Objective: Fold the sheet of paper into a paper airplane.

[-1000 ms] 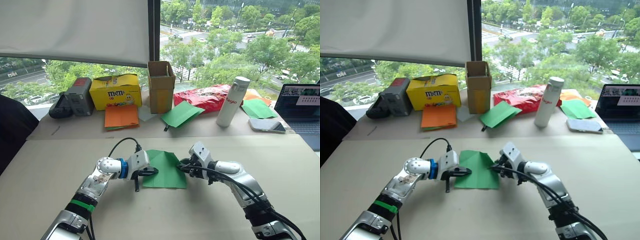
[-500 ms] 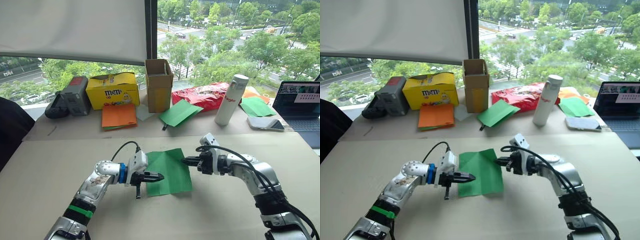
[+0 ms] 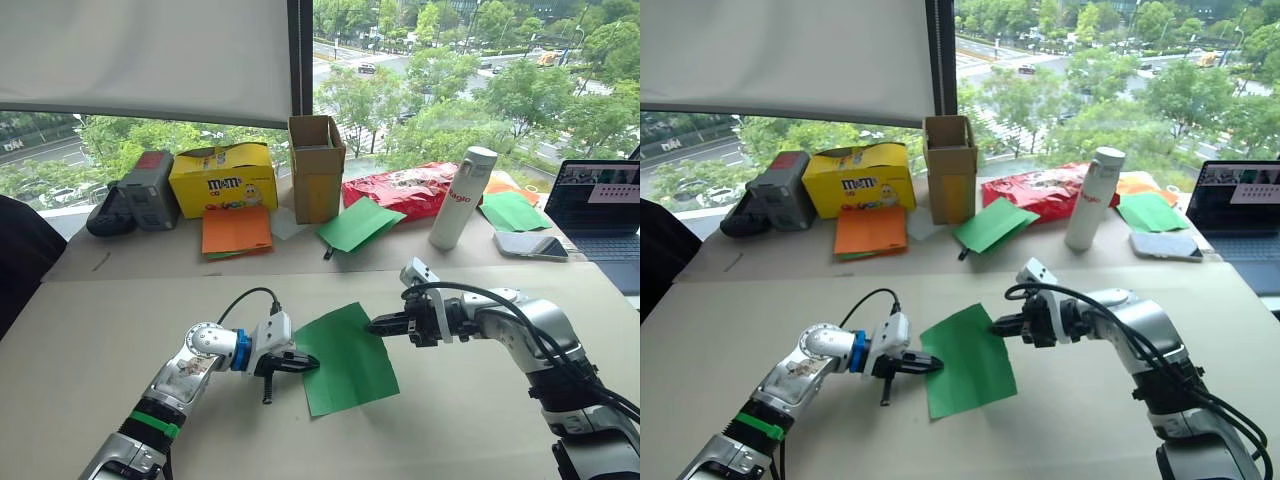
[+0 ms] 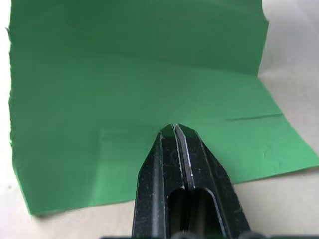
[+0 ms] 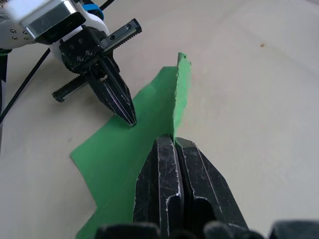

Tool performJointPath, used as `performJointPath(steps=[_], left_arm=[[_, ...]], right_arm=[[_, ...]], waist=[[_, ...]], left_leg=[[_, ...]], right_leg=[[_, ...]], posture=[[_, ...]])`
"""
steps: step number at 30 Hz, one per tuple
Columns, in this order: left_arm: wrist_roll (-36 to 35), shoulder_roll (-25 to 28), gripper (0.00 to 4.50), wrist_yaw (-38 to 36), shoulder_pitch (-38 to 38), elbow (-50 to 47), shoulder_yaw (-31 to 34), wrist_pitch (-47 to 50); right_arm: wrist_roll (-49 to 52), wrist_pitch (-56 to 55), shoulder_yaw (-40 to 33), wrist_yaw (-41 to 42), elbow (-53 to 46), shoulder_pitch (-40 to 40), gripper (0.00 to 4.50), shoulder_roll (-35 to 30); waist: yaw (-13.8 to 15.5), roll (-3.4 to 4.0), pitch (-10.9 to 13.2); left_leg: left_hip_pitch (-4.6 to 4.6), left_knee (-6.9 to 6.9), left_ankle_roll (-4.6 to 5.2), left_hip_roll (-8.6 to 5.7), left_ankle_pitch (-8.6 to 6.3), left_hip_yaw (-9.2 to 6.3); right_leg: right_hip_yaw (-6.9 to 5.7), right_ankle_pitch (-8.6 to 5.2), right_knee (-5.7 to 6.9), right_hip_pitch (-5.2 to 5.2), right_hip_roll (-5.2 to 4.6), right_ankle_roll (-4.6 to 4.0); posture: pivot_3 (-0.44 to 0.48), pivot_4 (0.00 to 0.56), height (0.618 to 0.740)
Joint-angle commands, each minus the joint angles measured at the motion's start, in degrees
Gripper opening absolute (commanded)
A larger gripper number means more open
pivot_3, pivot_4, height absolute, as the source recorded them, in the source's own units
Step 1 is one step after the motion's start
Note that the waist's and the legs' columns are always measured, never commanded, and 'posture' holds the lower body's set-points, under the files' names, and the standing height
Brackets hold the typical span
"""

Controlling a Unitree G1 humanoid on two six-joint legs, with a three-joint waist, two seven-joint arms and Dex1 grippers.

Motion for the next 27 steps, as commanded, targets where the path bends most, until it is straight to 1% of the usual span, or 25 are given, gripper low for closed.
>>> performJointPath(steps=[1, 7, 10, 13, 17, 20, 23, 27], left_arm=[[4.1, 1.0, 0.00, 0.8, 1.1, 1.3, -2.3, -3.9], [5.6, 1.1, 0.00, 1.6, 2.2, 3.0, -3.1, -5.9], [5.1, 0.9, 0.00, 1.9, 2.4, 2.9, -3.0, -5.7], [4.8, 0.7, 0.00, 2.0, 2.5, 2.8, -3.0, -5.7], [4.0, 0.2, 0.00, 2.0, 2.6, 2.7, -2.8, -5.6], [3.9, -0.1, 0.00, 2.0, 2.5, 2.7, -2.7, -5.4], [3.9, -0.1, 0.00, 2.0, 2.4, 2.9, -2.7, -5.5], [3.9, -0.2, 0.00, 1.8, 2.1, 3.2, -2.6, -5.6]], right_arm=[[3.2, 4.1, -2.3, -1.5, -1.3, 0.6, 0.03, 0.6], [8.5, 11.0, -6.2, -4.9, -1.1, 1.7, 0.03, 4.2], [9.2, 11.8, -7.1, -6.8, -1.0, 1.9, 0.03, 5.4], [10.1, 12.4, -8.9, -8.3, 0.9, 1.1, 0.03, 6.3], [13.3, 16.5, -13.4, -11.1, 4.0, 0.3, 0.03, 9.0], [16.9, 20.8, -17.3, -13.9, 4.0, 0.8, 0.91, 12.6], [20.3, 24.8, -21.1, -17.8, 3.0, 1.5, 1.97, 17.1], [22.6, 26.9, -24.5, -22.8, 1.3, 2.3, 3.32, 21.4]], waist=[[0.1, 0.00, 0.0], [0.1, 0.00, 0.0], [0.1, 0.01, 0.0], [0.1, 0.01, 0.0], [0.2, 0.01, 0.0], [0.2, 0.01, 0.0], [0.2, 0.02, 0.0], [0.2, 0.03, 0.0]], left_leg=[[0.00, 0.00, 0.00, 0.00, 0.00, 0.00], [0.10, -0.03, 0.00, 0.01, 0.00, 0.00], [0.14, -0.03, 0.01, 0.01, -0.01, 0.00], [0.15, -0.03, 0.01, 0.00, -0.01, 0.00], [0.18, -0.03, 0.01, 0.00, 0.00, 0.00], [0.17, -0.03, 0.01, 0.00, 0.00, 0.00], [0.20, -0.03, 0.01, 0.01, 0.00, 0.00], [0.19, -0.02, 0.01, -0.01, 0.00, -0.01]], right_leg=[[0.00, 0.00, -0.01, 0.01, -0.01, 0.00], [0.02, 0.01, 0.00, 0.08, -0.02, 0.00], [0.02, 0.01, 0.01, 0.11, -0.03, 0.01], [0.02, 0.01, 0.02, 0.11, -0.03, 0.01], [0.02, 0.01, 0.04, 0.13, -0.02, 0.01], [0.03, 0.02, 0.04, 0.13, -0.03, 0.01], [0.04, 0.02, 0.07, 0.13, -0.02, 0.02], [0.04, 0.02, 0.09, 0.13, -0.04, 0.02]], posture=[[0.000, 0.150, 0.740], [0.000, 0.150, 0.740], [0.000, 0.150, 0.740], [0.000, 0.150, 0.740], [0.000, 0.150, 0.740], [0.000, 0.150, 0.740], [0.000, 0.150, 0.740], [0.000, 0.150, 0.740]])
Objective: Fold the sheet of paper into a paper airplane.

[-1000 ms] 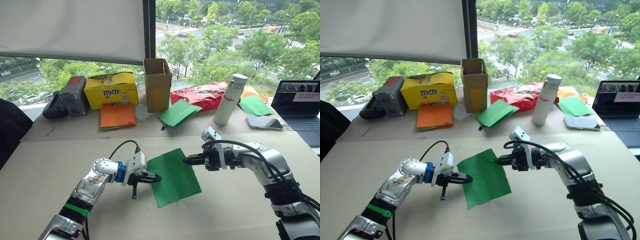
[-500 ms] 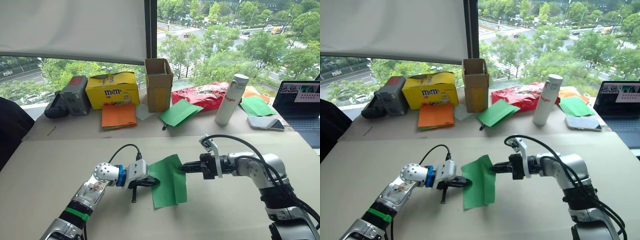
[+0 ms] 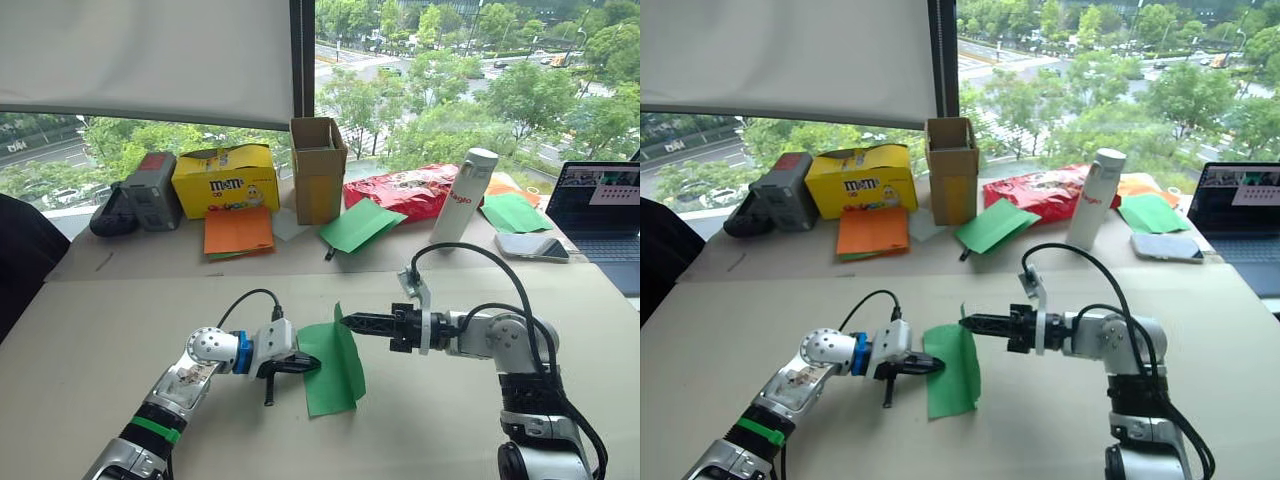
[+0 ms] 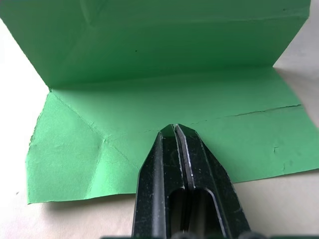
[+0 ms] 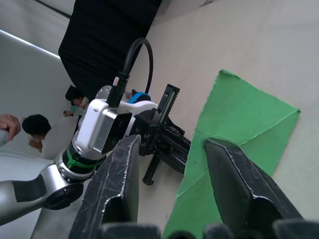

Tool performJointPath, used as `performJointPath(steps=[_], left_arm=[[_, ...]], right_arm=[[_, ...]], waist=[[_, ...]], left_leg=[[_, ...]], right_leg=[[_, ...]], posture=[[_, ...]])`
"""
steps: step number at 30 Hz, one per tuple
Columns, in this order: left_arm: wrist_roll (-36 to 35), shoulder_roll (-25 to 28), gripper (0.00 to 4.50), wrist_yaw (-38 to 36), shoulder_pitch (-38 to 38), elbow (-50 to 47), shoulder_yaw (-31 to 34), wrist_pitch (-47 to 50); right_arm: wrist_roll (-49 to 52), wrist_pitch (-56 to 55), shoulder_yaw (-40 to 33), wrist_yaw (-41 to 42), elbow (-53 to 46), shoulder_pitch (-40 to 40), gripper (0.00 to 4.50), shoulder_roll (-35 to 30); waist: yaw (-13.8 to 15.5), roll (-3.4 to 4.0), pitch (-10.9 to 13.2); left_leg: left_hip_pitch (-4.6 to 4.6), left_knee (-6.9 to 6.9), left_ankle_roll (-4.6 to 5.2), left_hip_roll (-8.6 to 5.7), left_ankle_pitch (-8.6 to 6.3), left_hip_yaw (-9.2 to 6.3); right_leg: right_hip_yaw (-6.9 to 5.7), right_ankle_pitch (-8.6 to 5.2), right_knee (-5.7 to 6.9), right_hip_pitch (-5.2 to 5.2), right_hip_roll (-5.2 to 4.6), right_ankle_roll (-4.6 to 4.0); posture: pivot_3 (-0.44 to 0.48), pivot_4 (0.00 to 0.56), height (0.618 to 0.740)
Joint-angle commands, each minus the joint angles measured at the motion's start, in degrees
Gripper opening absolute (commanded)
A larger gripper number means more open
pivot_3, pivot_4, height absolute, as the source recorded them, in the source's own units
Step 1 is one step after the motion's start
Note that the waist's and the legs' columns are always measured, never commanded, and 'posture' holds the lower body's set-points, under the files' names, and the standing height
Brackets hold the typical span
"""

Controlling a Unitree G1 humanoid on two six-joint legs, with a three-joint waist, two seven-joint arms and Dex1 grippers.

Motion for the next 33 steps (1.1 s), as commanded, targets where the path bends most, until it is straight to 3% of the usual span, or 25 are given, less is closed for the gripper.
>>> performJointPath(steps=[1, 3, 10, 14, 16, 18, 21, 24, 28, 33], left_arm=[[1.8, 0.2, 0.00, 0.0, 0.9, 2.2, -1.4, 0.7], [1.6, 0.2, 0.00, -0.1, 0.7, 2.3, -1.3, 0.7], [1.2, 0.1, 0.00, -0.5, 0.2, 2.2, -1.0, 0.8], [1.0, 0.0, 0.00, -0.7, 0.3, 2.1, -0.8, 0.8], [0.9, 0.0, 0.00, -0.9, 0.3, 2.1, -0.7, 0.7], [0.8, -0.1, 0.00, -1.1, 0.2, 2.1, -0.7, 0.7], [0.8, -0.3, 0.00, -1.3, 0.1, 2.1, -0.8, 0.7], [0.8, -0.4, 0.00, -1.5, -0.1, 2.3, -0.9, 0.6], [0.9, -0.5, 0.00, -1.6, -0.2, 2.4, -1.0, 0.3], [1.2, -0.5, 0.00, -1.5, -0.2, 2.5, -1.4, 0.1]], right_arm=[[3.5, 1.9, -4.5, -4.1, -3.0, 0.4, 3.69, 2.4], [4.3, 2.2, -6.3, -5.7, -3.2, 0.1, 4.37, 2.8], [3.6, -2.2, -10.3, -6.6, -3.4, 0.0, 4.44, -4.8], [-3.3, -13.2, -4.0, -0.7, -5.9, 2.7, 4.44, -16.0], [-12.6, -25.4, 3.8, 4.3, -7.2, 6.1, 4.44, -23.5], [-21.2, -38.0, 11.3, 10.2, -8.4, 9.8, 3.59, -30.0], [-29.2, -53.0, 17.8, 16.3, -9.3, 13.9, 2.53, -34.6], [-31.2, -60.7, 19.9, 18.9, -11.1, 16.3, 1.52, -33.9], [-31.9, -63.4, 21.9, 17.2, -11.4, 16.3, 0.16, -28.1], [-28.4, -60.1, 21.4, 16.5, -11.5, 14.7, 0.03, -20.7]], waist=[[0.0, 0.00, 0.0], [0.0, 0.01, 0.0], [0.1, 0.01, 0.0], [0.1, 0.02, 0.0], [0.0, 0.03, 0.0], [0.0, 0.03, 0.0], [-0.3, 0.02, 0.0], [-0.4, 0.02, 0.0], [-0.3, 0.00, 0.0], [-0.1, 0.00, 0.0]], left_leg=[[0.00, 0.00, 0.00, 0.00, 0.00, 0.00], [0.01, 0.00, 0.00, -0.01, 0.00, 0.00], [0.01, 0.00, 0.01, -0.04, 0.00, 0.00], [-0.01, 0.00, 0.03, -0.05, -0.01, 0.02], [0.01, 0.00, 0.05, -0.04, -0.02, 0.06], [0.02, 0.01, 0.07, -0.03, -0.03, 0.10], [0.08, 0.01, 0.07, -0.01, -0.03, 0.20], [0.12, 0.01, 0.07, 0.01, -0.03, 0.22], [0.31, 0.02, 0.07, 0.03, -0.04, 0.21], [0.60, -0.03, 0.15, 0.06, -0.09, 0.17]], right_leg=[[0.00, 0.00, 0.00, 0.00, 0.00, 0.00], [0.00, 0.00, 0.03, -0.01, 0.00, 0.00], [-0.01, 0.01, 0.03, 0.00, -0.01, 0.01], [-0.04, 0.01, 0.01, 0.00, -0.01, 0.02], [-0.03, 0.01, -0.02, 0.02, 0.00, 0.02], [-0.07, 0.00, -0.04, 0.05, 0.04, 0.03], [-0.05, 0.00, -0.05, 0.09, 0.05, 0.04], [-0.03, 0.00, -0.05, 0.11, 0.06, 0.04], [-0.01, 0.00, -0.09, 0.30, 0.06, 0.04], [-0.02, 0.00, -0.21, 0.62, 0.09, 0.04]], posture=[[0.000, 0.150, 0.740], [0.000, 0.150, 0.740], [0.000, 0.150, 0.740], [0.000, 0.150, 0.740], [0.000, 0.150, 0.740], [0.000, 0.150, 0.740], [0.000, 0.150, 0.740], [0.000, 0.150, 0.740], [0.000, 0.150, 0.740], [0.000, 0.150, 0.740]])
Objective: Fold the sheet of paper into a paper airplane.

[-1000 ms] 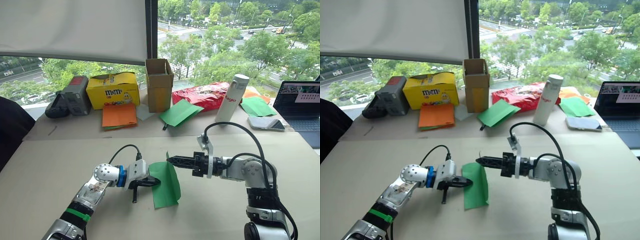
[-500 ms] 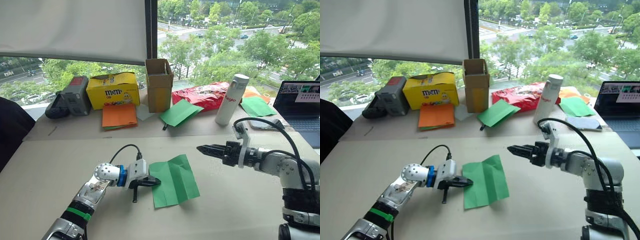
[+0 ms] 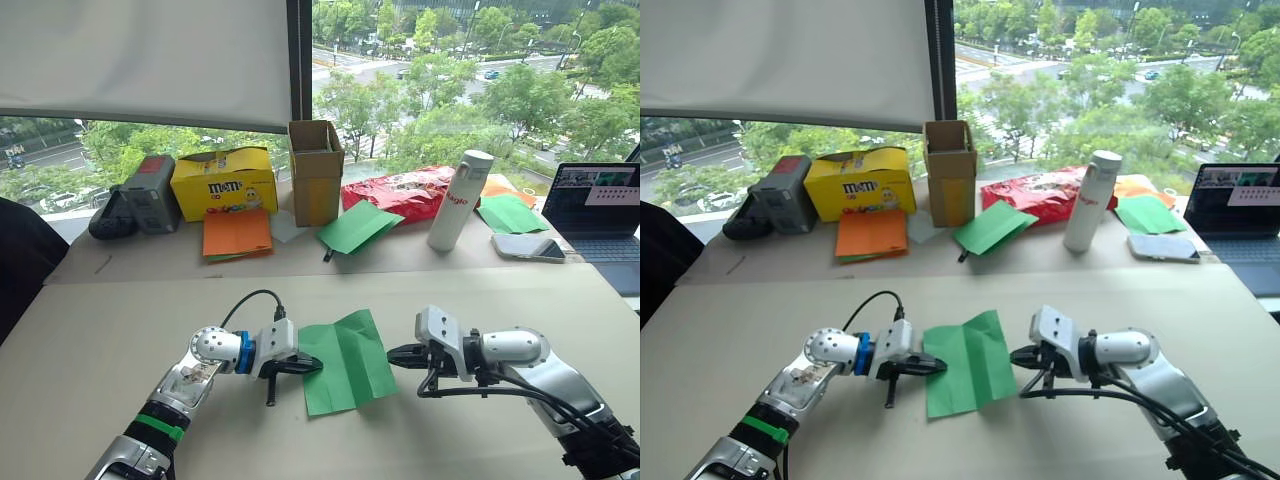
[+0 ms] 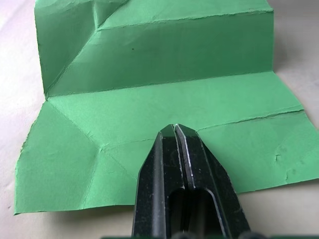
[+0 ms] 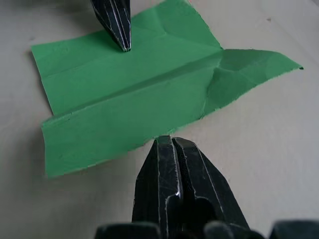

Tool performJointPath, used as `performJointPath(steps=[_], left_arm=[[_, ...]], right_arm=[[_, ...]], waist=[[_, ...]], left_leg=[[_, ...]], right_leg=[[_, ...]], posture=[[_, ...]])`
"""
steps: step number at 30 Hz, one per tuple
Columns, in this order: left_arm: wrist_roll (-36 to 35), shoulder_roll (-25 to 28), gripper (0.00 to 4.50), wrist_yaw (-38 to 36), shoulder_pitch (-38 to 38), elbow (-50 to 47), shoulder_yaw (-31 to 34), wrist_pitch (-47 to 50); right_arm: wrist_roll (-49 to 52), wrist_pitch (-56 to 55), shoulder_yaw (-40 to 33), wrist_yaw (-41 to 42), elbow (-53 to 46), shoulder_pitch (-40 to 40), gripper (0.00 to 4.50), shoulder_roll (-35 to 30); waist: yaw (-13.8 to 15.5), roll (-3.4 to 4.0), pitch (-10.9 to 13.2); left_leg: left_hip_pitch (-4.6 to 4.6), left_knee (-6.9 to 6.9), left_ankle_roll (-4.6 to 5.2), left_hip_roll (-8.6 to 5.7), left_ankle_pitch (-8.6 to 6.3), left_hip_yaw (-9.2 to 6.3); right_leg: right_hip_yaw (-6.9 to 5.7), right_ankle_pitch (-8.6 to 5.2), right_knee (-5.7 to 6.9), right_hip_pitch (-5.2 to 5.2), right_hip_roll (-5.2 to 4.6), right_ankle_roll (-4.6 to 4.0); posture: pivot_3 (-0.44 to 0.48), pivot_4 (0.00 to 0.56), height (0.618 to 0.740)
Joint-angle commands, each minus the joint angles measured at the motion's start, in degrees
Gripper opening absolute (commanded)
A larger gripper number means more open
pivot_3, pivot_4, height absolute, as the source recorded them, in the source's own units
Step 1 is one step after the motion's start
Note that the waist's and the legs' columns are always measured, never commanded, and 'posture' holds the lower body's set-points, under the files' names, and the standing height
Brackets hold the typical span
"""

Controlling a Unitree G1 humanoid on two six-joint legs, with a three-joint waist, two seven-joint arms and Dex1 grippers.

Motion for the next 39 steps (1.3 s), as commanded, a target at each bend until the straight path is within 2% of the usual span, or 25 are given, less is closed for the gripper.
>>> performJointPath(steps=[1, 9, 19, 24, 29, 34, 39], left_arm=[[1.3, 0.2, 0.00, -0.6, 0.6, 1.0, -1.4, 0.1], [1.3, 0.5, 0.00, -0.2, 0.9, 0.7, -1.3, 0.4], [0.1, 1.5, 0.00, 0.4, 2.1, -1.8, 0.3, 2.9], [-4.2, 4.2, 0.00, -0.1, 2.1, -2.8, 5.5, 6.5], [-11.7, 8.1, 0.00, -3.0, 1.7, -3.9, 12.7, 11.0], [-18.0, 5.0, 0.00, -2.4, 1.0, -8.7, 14.4, 16.5], [-14.0, 1.6, 0.00, 0.2, 1.9, -10.6, 8.9, 16.9]], right_arm=[[4.5, 2.5, -1.8, -0.6, -2.2, -2.4, 0.03, 3.4], [6.9, 7.1, -0.3, -2.4, -2.4, -4.8, 0.03, 9.4], [5.4, 6.5, 2.3, -4.2, 4.8, -3.4, 0.03, 16.4], [2.5, 5.4, 4.8, -4.2, 8.2, -3.5, 0.03, 17.0], [-2.9, 3.1, 8.6, -4.7, 10.3, -3.4, 0.03, 16.7], [-8.6, 2.2, 11.3, -5.9, 10.0, -5.0, 0.03, 15.0], [-10.5, 4.2, 11.0, -7.8, 8.7, -6.4, 0.03, 14.6]], waist=[[0.0, 0.00, 0.0], [0.3, 0.00, 0.0], [0.2, 0.01, 0.0], [-0.3, 0.01, 0.0], [-0.5, 0.00, 0.0], [-0.4, 0.00, 0.0], [-0.3, -0.01, 0.0]], left_leg=[[0.00, 0.00, 0.00, 0.00, 0.00, 0.00], [0.02, -0.01, -0.02, -0.01, 0.00, -0.04], [0.04, -0.02, -0.02, -0.03, 0.00, -0.03], [0.05, -0.04, -0.04, 0.00, 0.01, -0.04], [0.05, -0.10, -0.09, 0.07, 0.02, -0.04], [0.10, -0.07, -0.09, 0.05, 0.01, -0.04], [0.14, -0.05, -0.11, 0.04, 0.02, -0.05]], right_leg=[[0.01, 0.00, 0.00, 0.00, 0.00, 0.00], [0.00, 0.00, 0.01, 0.00, -0.01, 0.00], [0.01, 0.00, 0.03, -0.01, -0.01, 0.00], [0.00, 0.00, 0.05, -0.05, 0.03, 0.00], [-0.02, 0.00, 0.09, -0.13, 0.09, 0.00], [-0.02, 0.00, 0.08, -0.05, 0.07, 0.00], [-0.01, 0.00, 0.06, 0.03, 0.07, 0.00]], posture=[[0.000, 0.150, 0.740], [0.000, 0.150, 0.740], [0.000, 0.150, 0.740], [0.000, 0.150, 0.740], [0.000, 0.150, 0.740], [0.000, 0.150, 0.740], [0.000, 0.150, 0.740]])
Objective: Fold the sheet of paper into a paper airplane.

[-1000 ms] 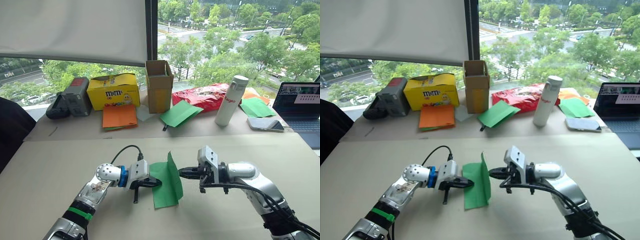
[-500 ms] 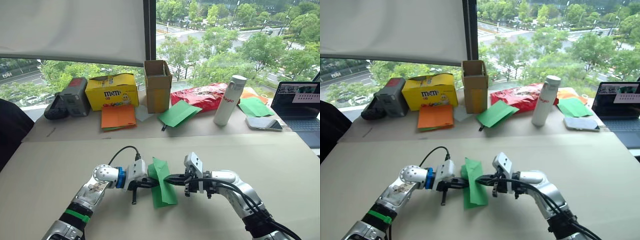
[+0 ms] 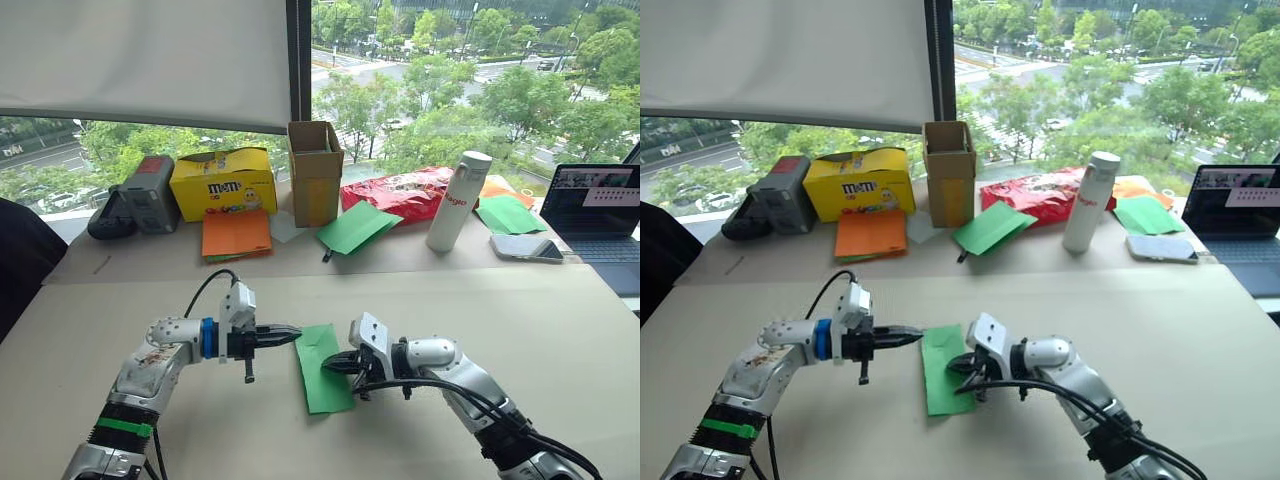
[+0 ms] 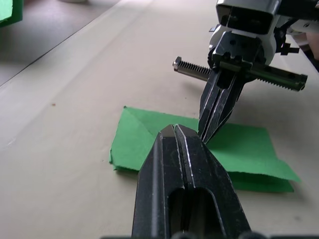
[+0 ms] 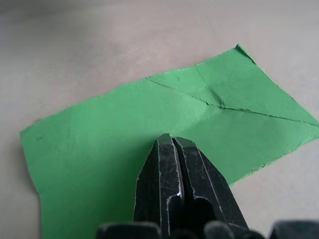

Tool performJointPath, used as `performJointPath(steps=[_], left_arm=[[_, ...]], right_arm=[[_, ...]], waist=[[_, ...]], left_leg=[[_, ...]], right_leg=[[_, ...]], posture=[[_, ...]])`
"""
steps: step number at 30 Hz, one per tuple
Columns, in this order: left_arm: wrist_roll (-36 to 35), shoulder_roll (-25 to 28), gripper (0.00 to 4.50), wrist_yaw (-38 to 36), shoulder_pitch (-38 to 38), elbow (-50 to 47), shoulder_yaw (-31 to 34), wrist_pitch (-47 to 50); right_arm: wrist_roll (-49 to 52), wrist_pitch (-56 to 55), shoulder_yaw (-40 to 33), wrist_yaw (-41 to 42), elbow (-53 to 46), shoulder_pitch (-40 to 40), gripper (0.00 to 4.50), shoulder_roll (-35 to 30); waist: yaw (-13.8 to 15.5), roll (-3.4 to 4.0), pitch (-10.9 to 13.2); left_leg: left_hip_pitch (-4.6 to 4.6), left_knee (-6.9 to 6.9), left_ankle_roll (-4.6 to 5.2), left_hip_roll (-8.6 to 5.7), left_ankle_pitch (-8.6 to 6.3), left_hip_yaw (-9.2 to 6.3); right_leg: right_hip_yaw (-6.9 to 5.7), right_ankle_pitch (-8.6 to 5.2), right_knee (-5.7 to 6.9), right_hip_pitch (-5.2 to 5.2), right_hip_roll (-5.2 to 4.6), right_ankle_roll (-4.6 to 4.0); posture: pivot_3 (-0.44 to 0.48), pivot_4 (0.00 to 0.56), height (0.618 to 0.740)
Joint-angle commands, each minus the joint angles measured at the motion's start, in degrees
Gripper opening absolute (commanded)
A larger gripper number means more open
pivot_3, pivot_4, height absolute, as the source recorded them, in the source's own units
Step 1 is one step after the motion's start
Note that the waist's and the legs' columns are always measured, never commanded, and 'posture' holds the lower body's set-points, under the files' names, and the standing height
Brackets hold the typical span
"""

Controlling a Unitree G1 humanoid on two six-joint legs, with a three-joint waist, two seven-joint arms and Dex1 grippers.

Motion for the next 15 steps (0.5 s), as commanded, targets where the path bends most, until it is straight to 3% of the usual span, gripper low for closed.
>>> performJointPath(steps=[1, 7, 15], left_arm=[[4.0, -0.5, 0.00, 2.1, 0.3, -1.5, -4.2, 0.2], [12.0, 2.0, 0.00, 2.6, 3.0, 2.1, -10.4, -3.1], [12.5, 0.2, 0.00, 3.6, 2.3, 3.4, -10.9, -3.9]], right_arm=[[-2.5, 3.4, 0.1, -2.0, 0.2, 0.1, 0.03, -1.1], [1.5, 7.5, -4.5, -2.4, -3.6, -0.1, 0.03, -1.9], [3.5, 2.1, -7.7, -2.3, 3.6, -3.1, 0.03, 2.4]], waist=[[0.0, 0.00, 0.0], [0.3, 0.00, 0.0], [0.4, 0.01, 0.0]], left_leg=[[0.00, 0.00, -0.01, 0.00, 0.00, 0.00], [-0.01, -0.04, 0.01, -0.02, -0.01, 0.00], [-0.01, -0.03, 0.02, -0.02, -0.01, -0.05]], right_leg=[[0.00, 0.00, 0.00, 0.00, 0.00, 0.00], [0.02, 0.00, -0.02, -0.03, 0.00, 0.00], [0.00, 0.00, -0.03, 0.01, -0.02, 0.00]], posture=[[0.000, 0.150, 0.740], [0.000, 0.150, 0.740], [0.000, 0.150, 0.740]])
